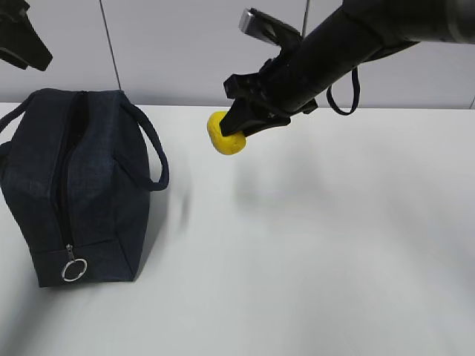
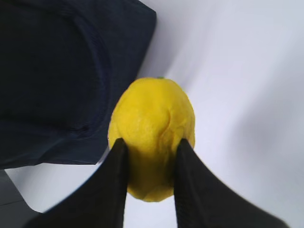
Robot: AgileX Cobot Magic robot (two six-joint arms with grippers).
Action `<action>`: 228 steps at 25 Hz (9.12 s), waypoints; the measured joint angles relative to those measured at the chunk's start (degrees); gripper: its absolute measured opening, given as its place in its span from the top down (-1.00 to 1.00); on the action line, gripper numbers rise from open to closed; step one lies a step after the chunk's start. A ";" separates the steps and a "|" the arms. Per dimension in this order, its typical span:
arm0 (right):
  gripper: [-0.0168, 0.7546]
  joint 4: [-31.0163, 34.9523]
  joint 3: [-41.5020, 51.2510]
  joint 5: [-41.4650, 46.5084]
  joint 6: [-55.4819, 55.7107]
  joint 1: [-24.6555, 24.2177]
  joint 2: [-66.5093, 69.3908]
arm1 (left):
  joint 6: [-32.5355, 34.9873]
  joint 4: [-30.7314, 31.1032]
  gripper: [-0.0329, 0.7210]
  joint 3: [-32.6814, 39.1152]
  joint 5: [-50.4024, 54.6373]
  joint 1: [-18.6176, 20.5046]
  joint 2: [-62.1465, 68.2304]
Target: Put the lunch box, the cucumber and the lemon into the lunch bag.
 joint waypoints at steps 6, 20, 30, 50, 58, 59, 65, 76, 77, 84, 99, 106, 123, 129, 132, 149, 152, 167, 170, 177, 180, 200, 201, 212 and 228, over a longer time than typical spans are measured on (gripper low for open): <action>0.49 9.63 0.00 5.18 -6.94 0.00 -3.00 | -0.44 -0.35 0.26 0.61 -1.83 1.10 -1.56; 0.50 23.22 0.00 3.02 -15.92 8.72 -3.00 | -0.57 -0.39 0.26 14.52 -13.12 2.23 -13.86; 0.51 25.20 0.00 -9.78 -16.88 14.53 -0.66 | -0.57 -0.04 0.26 14.52 -9.07 2.23 -18.39; 0.52 35.82 0.00 -19.86 -22.67 17.11 7.06 | -0.57 2.21 0.26 14.60 -6.36 2.23 -19.66; 0.52 24.88 0.00 -22.49 -17.51 17.11 7.06 | -0.57 2.33 0.26 14.60 -6.29 2.23 -19.66; 0.52 23.83 0.00 -22.59 -17.28 17.11 7.18 | -0.57 2.33 0.26 14.60 -6.29 2.23 -19.66; 0.52 20.36 0.00 -22.82 -16.00 17.11 7.38 | -0.57 2.33 0.26 14.60 -6.29 2.23 -19.66; 0.52 19.76 0.00 -20.67 -15.63 17.11 10.15 | -0.57 2.33 0.26 14.60 -6.15 2.23 -19.66; 0.52 19.76 0.00 -20.36 -15.90 17.11 10.15 | -0.57 2.33 0.26 14.60 -6.15 2.23 -19.66; 0.29 20.64 0.00 -16.21 -18.33 17.11 10.15 | -0.57 2.33 0.26 14.60 -6.15 2.23 -19.66; -0.02 16.93 -2.32 -14.97 -17.87 16.05 7.63 | -0.57 2.33 0.26 14.60 -6.15 2.23 -19.66; 0.00 12.75 -3.17 -14.03 -17.66 13.73 2.30 | -0.57 2.33 0.26 14.60 -6.15 2.23 -19.66; 0.16 9.41 -3.29 -1.16 -15.42 8.81 -4.09 | -0.57 -7.00 0.26 14.60 -3.81 2.23 -15.22; 0.20 9.18 -3.29 -1.16 -13.35 7.74 -3.86 | -0.57 -11.27 0.26 14.60 -3.56 2.23 -8.95; 0.07 9.42 -3.37 -1.06 -12.82 7.74 -2.25 | -0.57 -11.61 0.24 14.60 -3.56 2.23 -6.85; -0.06 14.22 -3.37 -3.82 -11.57 7.74 6.70 | -0.57 -9.51 0.20 14.60 -4.80 2.23 -2.86; -0.06 14.36 -3.37 -4.69 -11.57 7.74 6.70 | -0.57 -9.51 0.20 14.60 -4.91 2.23 -2.02; -0.06 15.85 -3.37 -5.48 -11.57 7.84 7.76 | -0.57 -9.27 0.20 14.60 -5.75 1.11 0.84; -0.03 16.79 -3.37 -5.30 -11.57 7.84 8.72 | -0.57 -8.32 0.20 14.60 -5.75 1.11 0.84; 0.67 17.59 -3.37 -4.81 -12.44 7.84 9.00 | -0.57 -7.97 0.42 14.60 -5.75 1.11 0.84; 0.93 17.59 -3.37 -4.26 -12.56 7.84 9.35 | -0.57 -7.97 0.74 14.60 -5.75 1.11 0.84; 0.95 -10.17 -8.35 5.67 2.58 6.84 2.77 | -0.09 -12.96 0.93 14.60 -6.72 -6.54 0.95; 0.95 -10.58 -8.35 6.43 2.92 6.48 2.24 | -0.09 -13.74 0.93 14.60 -6.83 -6.70 0.95; 0.95 -16.88 -8.35 12.87 6.75 4.63 -0.62 | -0.09 -16.75 0.93 14.60 -8.15 -10.18 0.95; 0.95 -24.36 -8.35 15.10 11.40 4.49 -1.54 | -0.09 -18.82 0.93 14.60 -10.87 -13.17 2.27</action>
